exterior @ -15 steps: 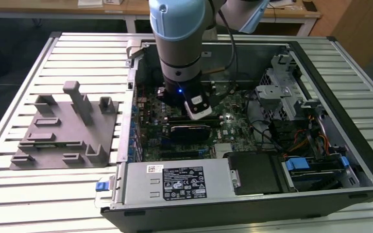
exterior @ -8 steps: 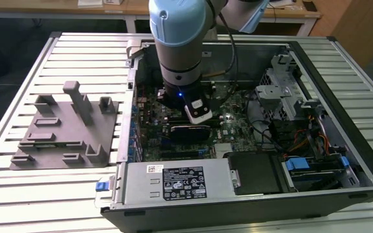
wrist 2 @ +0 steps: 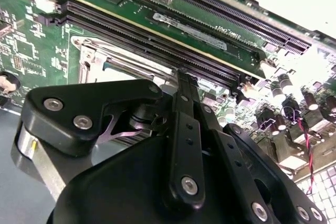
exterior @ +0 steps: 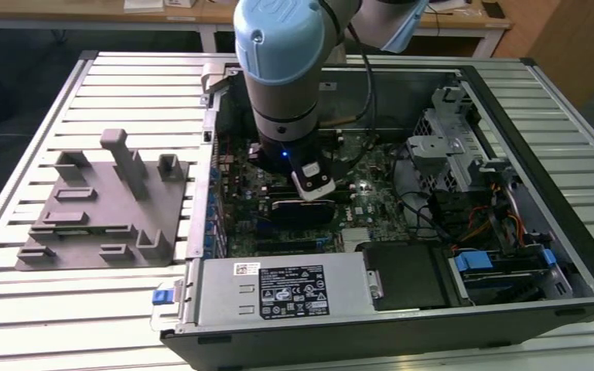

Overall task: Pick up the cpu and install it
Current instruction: 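Install the second cpu locking lever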

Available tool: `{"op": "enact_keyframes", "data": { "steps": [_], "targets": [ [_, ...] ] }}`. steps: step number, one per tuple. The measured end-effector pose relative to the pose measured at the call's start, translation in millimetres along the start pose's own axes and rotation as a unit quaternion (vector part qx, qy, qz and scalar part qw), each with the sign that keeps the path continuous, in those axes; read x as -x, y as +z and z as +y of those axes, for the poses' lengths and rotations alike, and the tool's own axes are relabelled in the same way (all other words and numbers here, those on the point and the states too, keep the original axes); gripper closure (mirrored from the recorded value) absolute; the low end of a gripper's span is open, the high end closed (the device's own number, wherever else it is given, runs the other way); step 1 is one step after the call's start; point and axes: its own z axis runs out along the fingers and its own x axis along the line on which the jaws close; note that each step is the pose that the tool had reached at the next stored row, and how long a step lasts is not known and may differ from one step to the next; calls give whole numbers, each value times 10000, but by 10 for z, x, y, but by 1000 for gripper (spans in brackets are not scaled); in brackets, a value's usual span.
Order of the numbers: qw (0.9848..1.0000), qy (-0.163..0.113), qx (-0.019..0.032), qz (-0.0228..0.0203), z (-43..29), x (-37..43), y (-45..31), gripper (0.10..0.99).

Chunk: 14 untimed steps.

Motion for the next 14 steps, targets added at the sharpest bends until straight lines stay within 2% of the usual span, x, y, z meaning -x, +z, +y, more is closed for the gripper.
{"op": "enact_keyframes", "data": {
  "steps": [6, 9, 14],
  "targets": [
    [10000, 0, 98, 16, -14, -29, 38, 980],
    [9999, -2, 119, 20, -19, -43, 50, 980],
    [9999, -9, 126, 22, -29, -62, 75, 980]
  ]
}}
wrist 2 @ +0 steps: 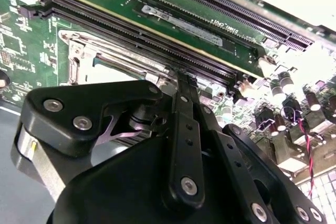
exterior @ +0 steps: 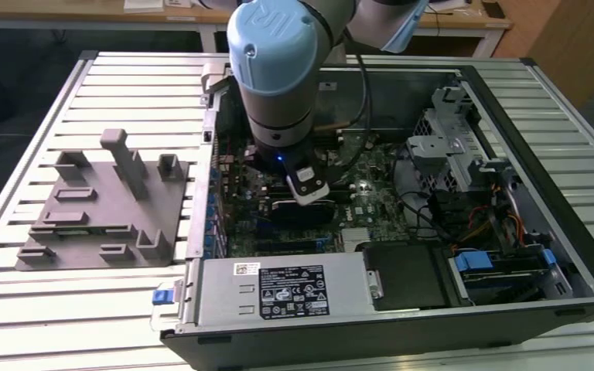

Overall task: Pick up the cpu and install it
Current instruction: 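Install the second cpu locking lever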

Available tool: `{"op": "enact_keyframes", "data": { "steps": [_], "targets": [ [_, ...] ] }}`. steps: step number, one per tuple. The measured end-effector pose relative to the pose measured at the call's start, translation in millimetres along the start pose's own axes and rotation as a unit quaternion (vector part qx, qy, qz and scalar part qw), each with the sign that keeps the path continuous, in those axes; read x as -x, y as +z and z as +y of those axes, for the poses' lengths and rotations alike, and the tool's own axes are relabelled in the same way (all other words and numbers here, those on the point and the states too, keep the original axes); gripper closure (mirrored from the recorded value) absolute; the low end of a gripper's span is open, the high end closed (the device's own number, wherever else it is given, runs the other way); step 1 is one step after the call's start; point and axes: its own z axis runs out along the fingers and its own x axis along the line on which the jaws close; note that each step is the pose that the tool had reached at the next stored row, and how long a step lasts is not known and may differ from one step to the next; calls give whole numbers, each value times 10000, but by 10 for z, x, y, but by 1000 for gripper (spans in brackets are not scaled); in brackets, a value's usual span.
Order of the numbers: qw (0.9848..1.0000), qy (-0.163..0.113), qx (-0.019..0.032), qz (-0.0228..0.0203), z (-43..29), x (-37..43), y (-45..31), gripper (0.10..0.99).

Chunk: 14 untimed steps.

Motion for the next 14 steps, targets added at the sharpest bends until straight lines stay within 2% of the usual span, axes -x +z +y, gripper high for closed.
{"op": "enact_keyframes", "data": {
  "steps": [8, 14],
  "targets": [
    [10000, -16, -3, 5, -3, -4, 5, 980],
    [10000, -17, -8, 5, 36, 3, -125, 980]
  ]
}}
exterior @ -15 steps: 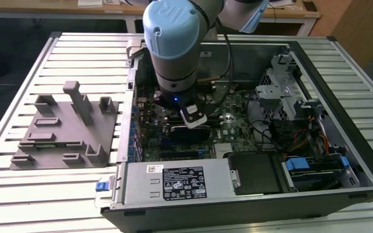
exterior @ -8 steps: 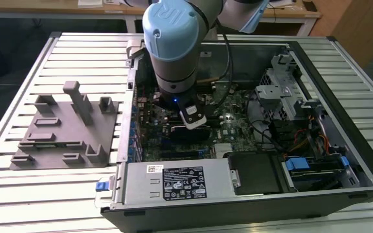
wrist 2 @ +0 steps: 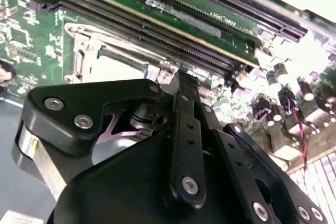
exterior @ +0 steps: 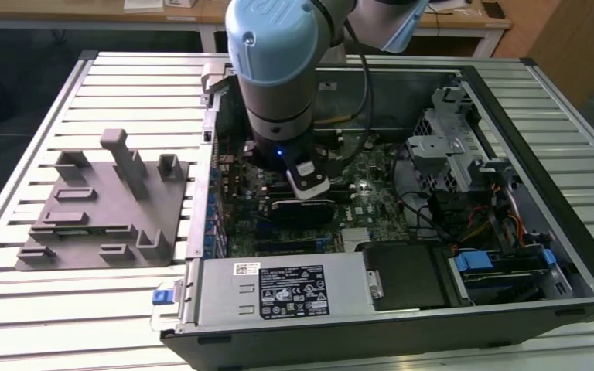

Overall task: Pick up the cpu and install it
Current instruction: 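Install the second cpu locking lever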

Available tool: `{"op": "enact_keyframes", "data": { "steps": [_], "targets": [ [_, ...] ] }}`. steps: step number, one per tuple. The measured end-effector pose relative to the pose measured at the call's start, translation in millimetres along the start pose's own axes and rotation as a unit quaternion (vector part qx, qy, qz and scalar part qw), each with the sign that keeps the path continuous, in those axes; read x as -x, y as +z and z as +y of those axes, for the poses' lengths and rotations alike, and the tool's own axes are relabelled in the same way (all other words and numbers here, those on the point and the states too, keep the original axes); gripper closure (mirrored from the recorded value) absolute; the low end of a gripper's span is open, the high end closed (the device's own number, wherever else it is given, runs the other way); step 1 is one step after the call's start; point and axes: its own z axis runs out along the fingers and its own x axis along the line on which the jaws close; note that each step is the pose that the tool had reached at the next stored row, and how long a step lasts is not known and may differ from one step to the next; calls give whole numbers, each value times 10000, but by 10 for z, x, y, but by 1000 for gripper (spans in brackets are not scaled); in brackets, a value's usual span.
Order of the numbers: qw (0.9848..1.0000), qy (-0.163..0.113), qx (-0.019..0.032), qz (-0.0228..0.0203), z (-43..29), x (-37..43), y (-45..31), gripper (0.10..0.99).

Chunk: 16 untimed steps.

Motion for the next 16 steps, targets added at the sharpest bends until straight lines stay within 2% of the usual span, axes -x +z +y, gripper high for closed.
{"op": "enact_keyframes", "data": {
  "steps": [2, 4, 7, 9, 13, 16],
  "targets": [
    [10000, -1, -9, -1, 13, 3, -46, 980],
    [10000, -4, -47, -7, 22, 6, -71, 980],
    [9999, -10, -161, -23, 30, 25, -78, 980],
    [9998, -12, -218, -32, 43, 60, -72, 980],
    [9996, -16, -268, -37, 89, 134, -56, 980],
    [9995, -18, -305, -41, 151, 171, -35, 980]
  ]
}}
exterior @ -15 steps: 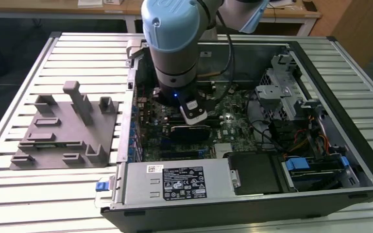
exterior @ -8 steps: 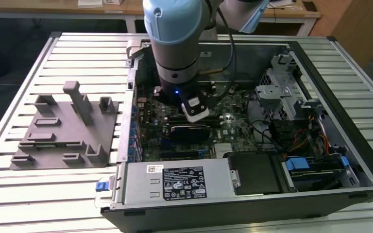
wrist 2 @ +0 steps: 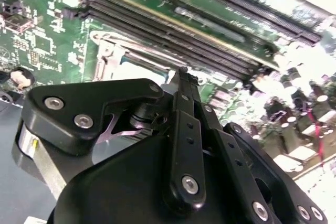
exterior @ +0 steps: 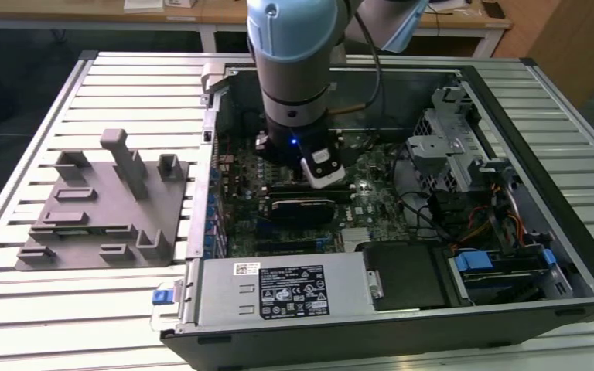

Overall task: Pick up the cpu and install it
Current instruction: 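Install the second cpu locking lever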

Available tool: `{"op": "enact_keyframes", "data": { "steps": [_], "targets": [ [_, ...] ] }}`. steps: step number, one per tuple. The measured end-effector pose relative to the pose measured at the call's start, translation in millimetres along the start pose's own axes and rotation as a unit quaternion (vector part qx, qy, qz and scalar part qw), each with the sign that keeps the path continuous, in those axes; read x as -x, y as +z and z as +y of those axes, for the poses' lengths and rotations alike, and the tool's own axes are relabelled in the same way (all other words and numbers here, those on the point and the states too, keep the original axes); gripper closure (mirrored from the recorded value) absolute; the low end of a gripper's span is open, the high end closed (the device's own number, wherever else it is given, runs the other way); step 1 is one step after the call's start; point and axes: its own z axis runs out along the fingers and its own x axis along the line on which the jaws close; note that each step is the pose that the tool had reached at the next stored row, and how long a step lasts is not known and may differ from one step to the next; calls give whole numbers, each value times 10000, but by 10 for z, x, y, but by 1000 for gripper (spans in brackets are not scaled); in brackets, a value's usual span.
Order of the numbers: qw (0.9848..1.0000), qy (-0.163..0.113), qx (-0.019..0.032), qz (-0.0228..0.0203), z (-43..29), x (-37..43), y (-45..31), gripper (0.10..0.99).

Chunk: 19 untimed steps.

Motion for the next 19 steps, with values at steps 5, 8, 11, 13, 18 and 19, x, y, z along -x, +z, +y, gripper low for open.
{"op": "enact_keyframes", "data": {
  "steps": [5, 8, 11, 13, 18, 19],
  "targets": [
    [10000, -8, -83, -7, 104, 62, 29, 980],
    [9998, -18, -199, -21, 140, 102, 42, 980],
    [9994, -30, -333, -37, 173, 139, 55, 980],
    [9992, -33, -384, -40, 211, 160, 67, 980],
    [9990, -38, -435, -42, 358, 198, 112, 980],
    [9990, -38, -446, -42, 388, 205, 120, 980]
  ]
}}
